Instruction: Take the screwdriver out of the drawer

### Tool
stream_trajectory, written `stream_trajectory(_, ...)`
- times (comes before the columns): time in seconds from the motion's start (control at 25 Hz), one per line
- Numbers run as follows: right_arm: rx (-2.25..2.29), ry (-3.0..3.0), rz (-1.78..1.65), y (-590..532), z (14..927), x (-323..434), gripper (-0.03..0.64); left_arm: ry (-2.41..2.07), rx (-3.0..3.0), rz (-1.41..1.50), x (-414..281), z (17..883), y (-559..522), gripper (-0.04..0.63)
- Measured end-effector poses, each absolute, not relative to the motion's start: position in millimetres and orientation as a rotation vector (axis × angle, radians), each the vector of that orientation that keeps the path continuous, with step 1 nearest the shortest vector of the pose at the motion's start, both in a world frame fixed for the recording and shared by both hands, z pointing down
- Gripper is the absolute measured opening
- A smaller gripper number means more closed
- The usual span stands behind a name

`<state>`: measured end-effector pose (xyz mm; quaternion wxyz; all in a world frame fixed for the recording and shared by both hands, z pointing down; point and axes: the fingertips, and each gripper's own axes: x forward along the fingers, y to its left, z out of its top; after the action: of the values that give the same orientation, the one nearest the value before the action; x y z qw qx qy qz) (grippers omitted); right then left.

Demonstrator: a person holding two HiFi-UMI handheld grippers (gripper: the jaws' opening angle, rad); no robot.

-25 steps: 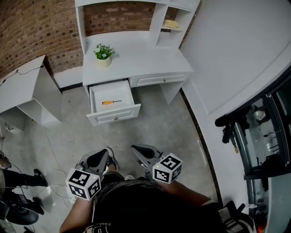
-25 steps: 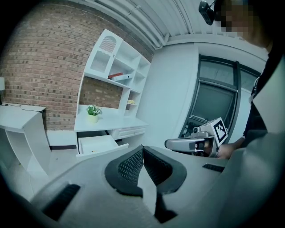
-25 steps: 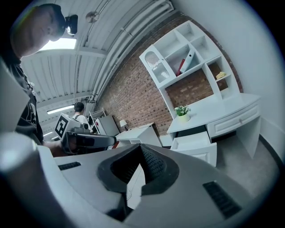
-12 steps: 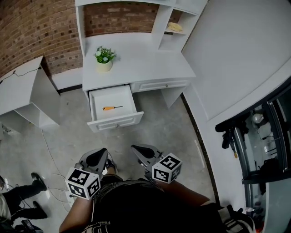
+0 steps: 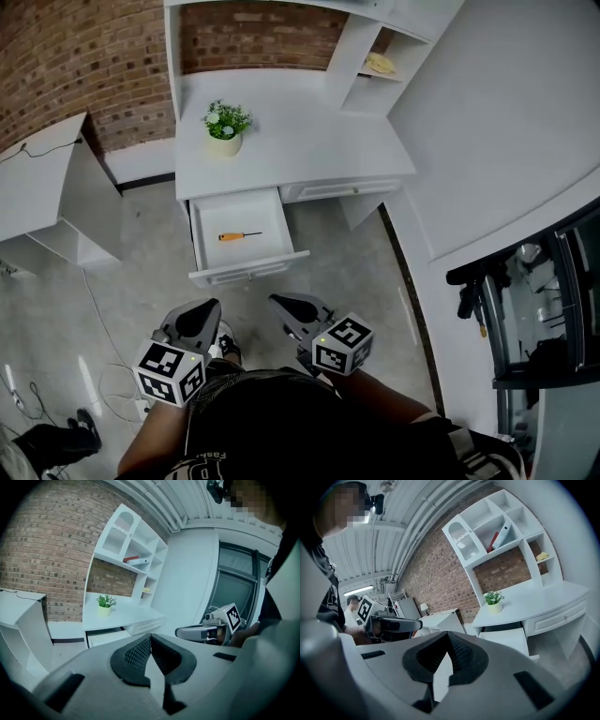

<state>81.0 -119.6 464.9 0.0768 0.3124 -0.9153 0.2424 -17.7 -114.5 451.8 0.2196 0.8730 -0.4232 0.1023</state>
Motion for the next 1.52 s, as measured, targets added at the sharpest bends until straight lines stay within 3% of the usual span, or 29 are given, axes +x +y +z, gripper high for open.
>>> stream_trajectory(0.8,1.099,-2.647,0.674,-248,466,24,0.002,-1.029,2.469,0.301,-80,463,-251,0.02)
stream_trajectory(1.52,1.132,-2.541,0.646,-284,479,9,0.002,-1.003,2.461,0.274,-115,473,-284,0.018)
